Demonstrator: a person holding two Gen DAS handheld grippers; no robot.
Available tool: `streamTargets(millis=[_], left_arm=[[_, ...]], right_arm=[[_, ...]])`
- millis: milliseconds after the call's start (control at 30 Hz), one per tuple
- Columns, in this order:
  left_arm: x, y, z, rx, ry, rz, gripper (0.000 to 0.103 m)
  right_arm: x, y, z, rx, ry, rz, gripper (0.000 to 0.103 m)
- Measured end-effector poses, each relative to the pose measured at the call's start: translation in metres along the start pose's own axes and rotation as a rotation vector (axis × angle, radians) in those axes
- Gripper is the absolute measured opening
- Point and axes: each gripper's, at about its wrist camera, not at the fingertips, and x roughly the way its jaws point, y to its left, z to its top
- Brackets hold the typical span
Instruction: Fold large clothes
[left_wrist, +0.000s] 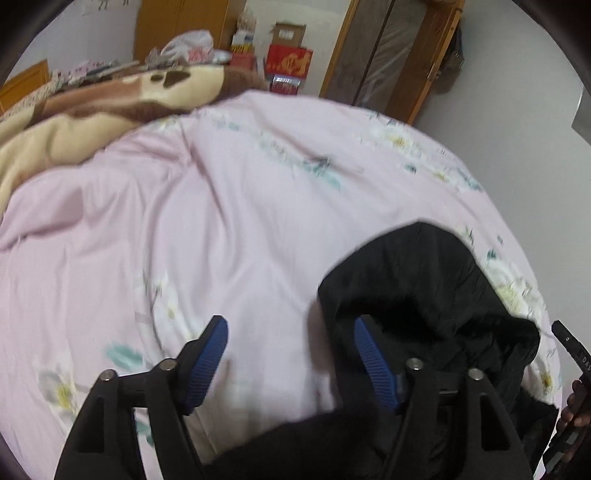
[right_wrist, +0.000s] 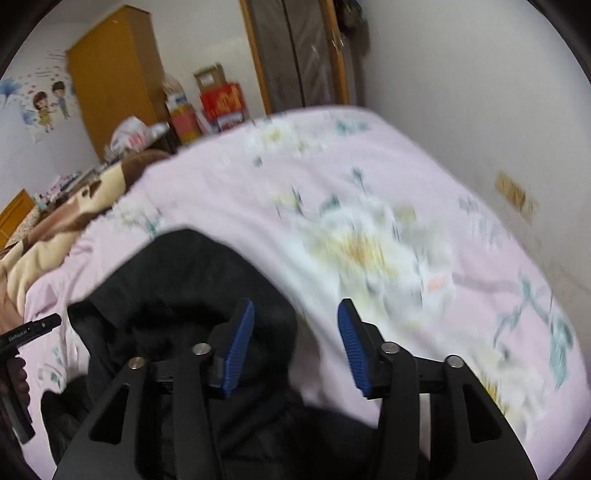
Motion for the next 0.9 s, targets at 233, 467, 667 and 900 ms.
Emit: streamTargets(millis=[233, 467, 667, 900], left_arm=[[0.036, -0.026, 0.023, -0.009, 0.085, -0.059, 0.081], [0.076, -0.032, 0.011, -0.055, 0.203, -0.083, 0.038], [0.059, -0.033, 0.004, -0.025, 0.169, -0.021, 0.004], [0.000, -0.033, -0.009, 0.025, 0.061, -0.042, 0.003]], right_arm=[[0.057, 0.017, 0.021, 0.003, 0.139, 0.033, 0.060], [0.104, 0.009, -0.001, 0.054, 0.372, 0.083, 0.040], [0.085, 0.014, -0.007, 0.009, 0.324, 0.085, 0.009], [0.028, 0.037, -0.009, -0.145, 0.160, 0.046, 0.006]])
